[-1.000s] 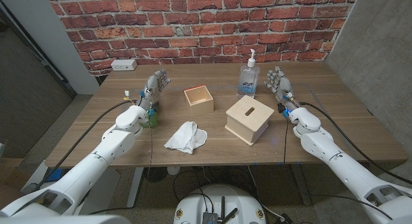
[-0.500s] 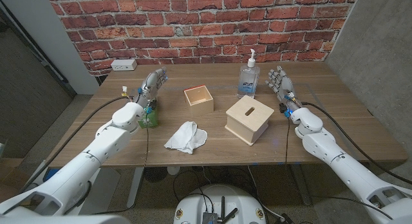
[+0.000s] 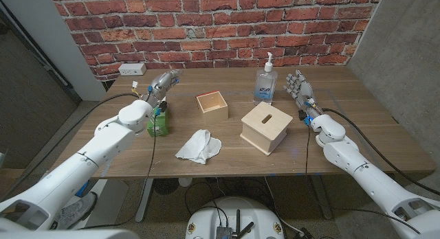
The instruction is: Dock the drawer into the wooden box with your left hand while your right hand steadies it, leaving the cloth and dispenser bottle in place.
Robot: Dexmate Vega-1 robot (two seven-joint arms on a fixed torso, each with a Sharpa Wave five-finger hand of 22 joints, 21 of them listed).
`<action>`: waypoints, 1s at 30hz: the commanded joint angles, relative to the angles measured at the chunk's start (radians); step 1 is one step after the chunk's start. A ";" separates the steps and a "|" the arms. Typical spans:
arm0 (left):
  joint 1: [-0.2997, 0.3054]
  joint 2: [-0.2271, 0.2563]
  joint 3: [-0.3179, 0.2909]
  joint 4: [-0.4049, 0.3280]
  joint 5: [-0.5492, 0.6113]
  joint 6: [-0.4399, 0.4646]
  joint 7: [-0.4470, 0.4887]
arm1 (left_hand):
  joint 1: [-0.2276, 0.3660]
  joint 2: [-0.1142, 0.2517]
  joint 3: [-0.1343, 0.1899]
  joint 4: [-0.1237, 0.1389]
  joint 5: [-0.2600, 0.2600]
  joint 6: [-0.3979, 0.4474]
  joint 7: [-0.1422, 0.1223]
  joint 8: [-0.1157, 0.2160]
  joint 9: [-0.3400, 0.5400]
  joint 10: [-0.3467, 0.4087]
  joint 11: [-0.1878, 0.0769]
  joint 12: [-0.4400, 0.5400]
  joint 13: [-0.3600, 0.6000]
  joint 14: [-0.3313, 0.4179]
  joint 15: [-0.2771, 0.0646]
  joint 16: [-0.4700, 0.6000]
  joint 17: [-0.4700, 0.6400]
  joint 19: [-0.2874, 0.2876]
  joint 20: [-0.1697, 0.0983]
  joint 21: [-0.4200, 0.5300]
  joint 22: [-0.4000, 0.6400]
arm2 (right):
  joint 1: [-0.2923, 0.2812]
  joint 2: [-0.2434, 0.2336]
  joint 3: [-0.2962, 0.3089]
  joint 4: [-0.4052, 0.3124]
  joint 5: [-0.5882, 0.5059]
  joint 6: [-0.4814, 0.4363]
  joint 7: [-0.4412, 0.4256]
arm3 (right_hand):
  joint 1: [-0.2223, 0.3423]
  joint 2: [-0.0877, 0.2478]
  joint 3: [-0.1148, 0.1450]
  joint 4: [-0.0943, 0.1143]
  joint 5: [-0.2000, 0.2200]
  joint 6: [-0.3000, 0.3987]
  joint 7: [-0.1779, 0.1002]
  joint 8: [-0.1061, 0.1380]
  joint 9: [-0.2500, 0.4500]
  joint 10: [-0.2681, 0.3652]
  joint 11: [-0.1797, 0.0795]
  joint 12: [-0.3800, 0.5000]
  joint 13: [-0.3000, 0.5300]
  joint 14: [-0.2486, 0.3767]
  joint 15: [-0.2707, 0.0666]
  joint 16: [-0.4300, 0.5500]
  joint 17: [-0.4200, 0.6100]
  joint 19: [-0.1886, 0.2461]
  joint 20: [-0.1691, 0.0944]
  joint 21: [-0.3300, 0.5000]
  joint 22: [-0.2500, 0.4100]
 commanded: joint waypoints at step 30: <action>-0.372 0.074 0.320 -0.214 0.389 0.633 -0.069 | 0.289 -0.174 -0.001 -0.003 0.020 0.130 -0.051 0.022 0.006 0.155 -0.061 0.000 0.003 0.148 -0.080 0.000 0.001 0.015 0.031 -0.007 0.002 | 0.049 0.027 0.001 0.106 0.016 0.049 0.059 | 0.011 0.019 -0.004 0.008 0.005 0.004 0.005 0.005 0.003 -0.003 -0.001 0.005 -0.001 -0.007 0.001 0.007 -0.007 -0.009 -0.020 0.003 0.003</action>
